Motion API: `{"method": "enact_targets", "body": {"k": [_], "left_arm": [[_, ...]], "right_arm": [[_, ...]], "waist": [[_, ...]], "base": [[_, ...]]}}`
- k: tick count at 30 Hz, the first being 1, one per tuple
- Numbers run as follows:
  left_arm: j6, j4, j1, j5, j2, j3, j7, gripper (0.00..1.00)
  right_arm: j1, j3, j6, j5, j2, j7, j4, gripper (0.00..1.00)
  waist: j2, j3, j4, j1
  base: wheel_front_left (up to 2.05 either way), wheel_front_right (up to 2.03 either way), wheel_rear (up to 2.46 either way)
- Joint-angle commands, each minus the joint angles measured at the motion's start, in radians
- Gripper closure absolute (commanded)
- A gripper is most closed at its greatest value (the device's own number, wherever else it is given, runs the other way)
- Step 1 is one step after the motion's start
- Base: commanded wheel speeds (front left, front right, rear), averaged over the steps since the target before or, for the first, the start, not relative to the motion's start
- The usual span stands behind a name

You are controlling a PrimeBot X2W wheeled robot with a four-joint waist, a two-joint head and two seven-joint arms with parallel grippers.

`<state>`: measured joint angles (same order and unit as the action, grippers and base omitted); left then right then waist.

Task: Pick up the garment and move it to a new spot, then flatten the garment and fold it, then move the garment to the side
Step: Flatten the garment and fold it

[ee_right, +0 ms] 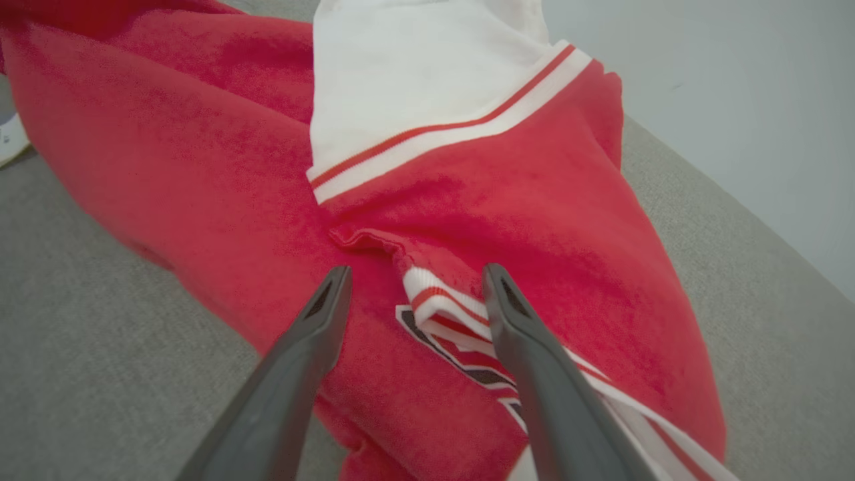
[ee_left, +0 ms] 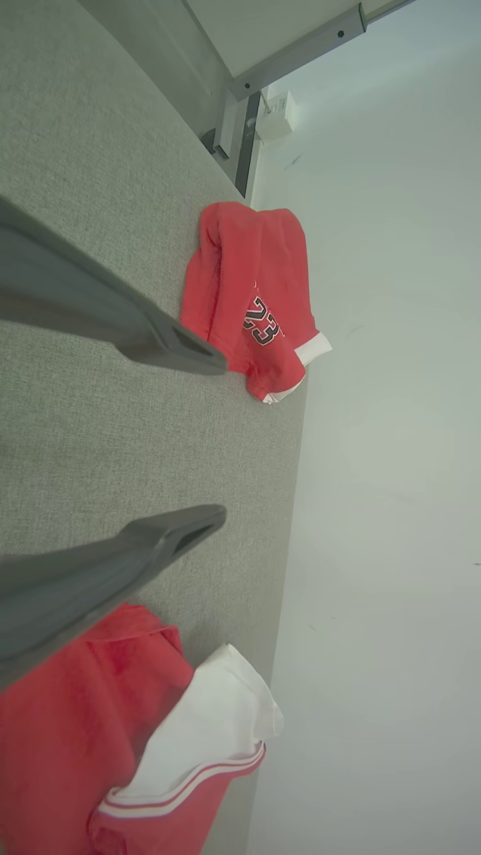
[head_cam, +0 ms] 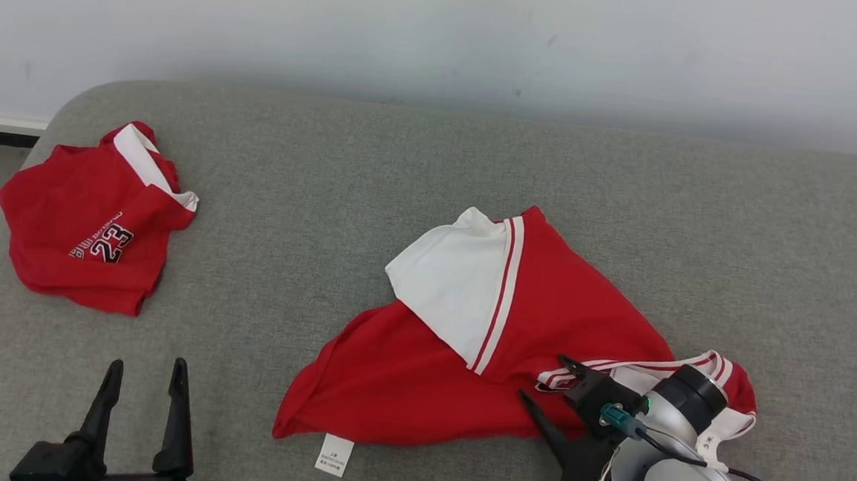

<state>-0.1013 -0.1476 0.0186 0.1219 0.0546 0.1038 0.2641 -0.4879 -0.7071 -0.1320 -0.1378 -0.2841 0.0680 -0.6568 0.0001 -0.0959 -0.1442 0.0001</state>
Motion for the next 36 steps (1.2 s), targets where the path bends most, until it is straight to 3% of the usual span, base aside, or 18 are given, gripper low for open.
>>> {"method": "enact_targets", "body": {"k": [1,2,4,5,12,18,27,28,29,30,36], "left_arm": [[-0.001,0.002,0.014,0.004,-0.001,0.000,0.000,0.00],[-0.001,0.002,0.015,0.004,-0.001,-0.002,0.000,0.00],[-0.002,0.000,0.018,0.005,-0.002,-0.004,0.000,0.00],[-0.003,-0.001,0.019,0.005,-0.002,-0.006,0.000,0.00],[-0.002,-0.003,0.018,0.008,-0.004,-0.007,0.000,0.00],[-0.002,-0.009,0.032,0.011,-0.004,-0.021,0.000,0.00],[0.004,-0.022,0.064,0.028,-0.004,-0.069,0.000,0.00],[0.003,-0.024,0.066,0.029,-0.004,-0.074,0.000,0.00],[0.004,-0.026,0.069,0.030,-0.004,-0.078,0.000,0.00],[0.004,-0.029,0.071,0.033,-0.004,-0.080,0.000,0.00],[0.008,-0.042,0.078,0.027,-0.004,-0.076,0.000,0.00]], "right_arm": [[-0.024,-0.018,0.003,0.012,-0.007,-0.011,-0.021,0.00],[-0.033,-0.032,0.003,0.010,-0.003,-0.015,-0.038,0.21],[-0.062,-0.041,0.003,0.001,0.006,-0.009,-0.066,0.90],[-0.077,-0.039,0.003,-0.005,0.010,-0.002,-0.078,1.00],[-0.175,0.059,0.003,-0.063,0.013,0.068,-0.126,1.00],[-0.299,0.168,0.003,-0.118,-0.028,0.076,-0.196,1.00],[-0.447,0.366,0.003,-0.158,-0.085,0.111,-0.420,1.00],[-0.451,0.380,0.003,-0.156,-0.083,0.109,-0.450,0.93],[-0.455,0.387,0.003,-0.154,-0.075,0.109,-0.476,0.05],[-0.458,0.390,0.003,-0.152,-0.067,0.112,-0.494,0.00],[-0.443,0.396,0.003,-0.144,-0.042,0.166,-0.542,0.00]], "waist": [[-0.0001,-0.008,-0.006,-0.0001],[-0.0001,-0.009,-0.008,-0.0001],[-0.0001,-0.013,-0.012,-0.0001],[-0.0001,-0.014,-0.014,-0.0001],[-0.0001,-0.018,-0.011,-0.0001],[-0.0001,-0.028,-0.007,-0.0001],[-0.0001,-0.068,-0.031,-0.0001],[-0.0001,-0.071,-0.033,-0.0001],[-0.0001,-0.074,-0.035,-0.0001],[-0.0001,-0.076,-0.035,-0.0001],[-0.0001,-0.070,-0.007,-0.0001]], "base": [[0.00,0.00,0.00],[0.00,0.00,0.00],[0.00,0.00,0.00],[0.00,0.00,0.00],[0.00,0.00,0.00],[0.00,0.00,0.00],[0.00,0.00,0.00],[0.00,0.00,0.00],[0.00,0.00,0.00],[0.00,0.00,0.00],[0.00,0.00,0.00]]}}
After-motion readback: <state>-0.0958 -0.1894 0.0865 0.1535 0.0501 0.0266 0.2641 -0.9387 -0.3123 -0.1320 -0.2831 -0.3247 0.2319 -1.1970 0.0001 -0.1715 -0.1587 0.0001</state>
